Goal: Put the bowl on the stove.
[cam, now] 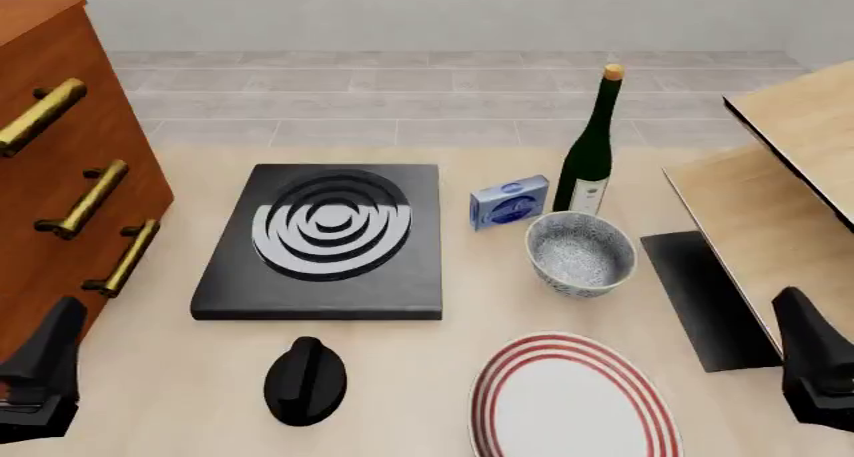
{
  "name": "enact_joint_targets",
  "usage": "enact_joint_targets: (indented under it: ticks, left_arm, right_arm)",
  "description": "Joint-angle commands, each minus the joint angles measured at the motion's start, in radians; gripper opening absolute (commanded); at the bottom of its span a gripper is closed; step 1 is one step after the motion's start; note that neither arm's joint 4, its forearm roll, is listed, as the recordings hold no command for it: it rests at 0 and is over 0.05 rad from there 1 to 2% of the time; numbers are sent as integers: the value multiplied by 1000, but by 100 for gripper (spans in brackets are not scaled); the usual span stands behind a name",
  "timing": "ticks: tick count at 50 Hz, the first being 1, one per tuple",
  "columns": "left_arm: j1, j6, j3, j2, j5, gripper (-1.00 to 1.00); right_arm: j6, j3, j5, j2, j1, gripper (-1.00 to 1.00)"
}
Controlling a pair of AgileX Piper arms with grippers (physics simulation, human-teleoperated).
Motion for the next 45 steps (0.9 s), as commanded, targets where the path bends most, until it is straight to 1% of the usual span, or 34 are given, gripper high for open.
enact_joint_targets:
  ticks: [1, 16, 23, 24, 25, 27, 28, 31, 34, 35, 37, 38, 39, 40, 41, 42, 43, 45]
  left_arm:
    - [0, 0, 0, 0, 0, 100]
    - [0, 0, 0, 0, 0, 100]
    - [0, 0, 0, 0, 0, 100]
    - [0, 0, 0, 0, 0, 100]
    - [0, 0, 0, 0, 0, 100]
    - [0, 0, 0, 0, 0, 100]
    - [0, 0, 0, 0, 0, 100]
    - [0, 0, 0, 0, 0, 100]
    - [0, 0, 0, 0, 0, 100]
    - [0, 0, 0, 0, 0, 100]
    - [0, 0, 0, 0, 0, 100]
    - [0, 0, 0, 0, 0, 100]
    - [0, 0, 0, 0, 0, 100]
    - [0, 0, 0, 0, 0, 100]
    - [0, 0, 0, 0, 0, 100]
    - [0, 0, 0, 0, 0, 100]
    - [0, 0, 0, 0, 0, 100]
    - [0, 0, 0, 0, 0, 100]
  right_arm:
    - [-46, 53, -59, -45, 25, 100]
    - [-68, 53, -61, -32, 32, 100]
    - [-95, 34, -45, -17, 35, 100]
    - [-102, 29, -48, 0, 33, 100]
    - [-97, 20, -53, 26, 30, 100]
    - [-104, 7, -51, 52, 53, 100]
    - [-81, -13, -45, 83, 70, 100]
    - [-96, -47, -40, 123, 75, 100]
    - [-99, -75, -34, 158, 84, 100]
    - [-65, -85, -40, 202, 95, 100]
    - [-97, -105, -30, 209, 86, 100]
    - [-97, -105, -30, 209, 86, 100]
    - [-99, -111, -55, 288, 85, 100]
    - [-96, -115, -49, 260, 87, 100]
    - [-89, -123, -69, 331, 85, 100]
    - [-75, -126, -65, 306, 98, 100]
    - [-91, -130, -73, 326, 96, 100]
    - [-80, -149, -103, 390, 111, 100]
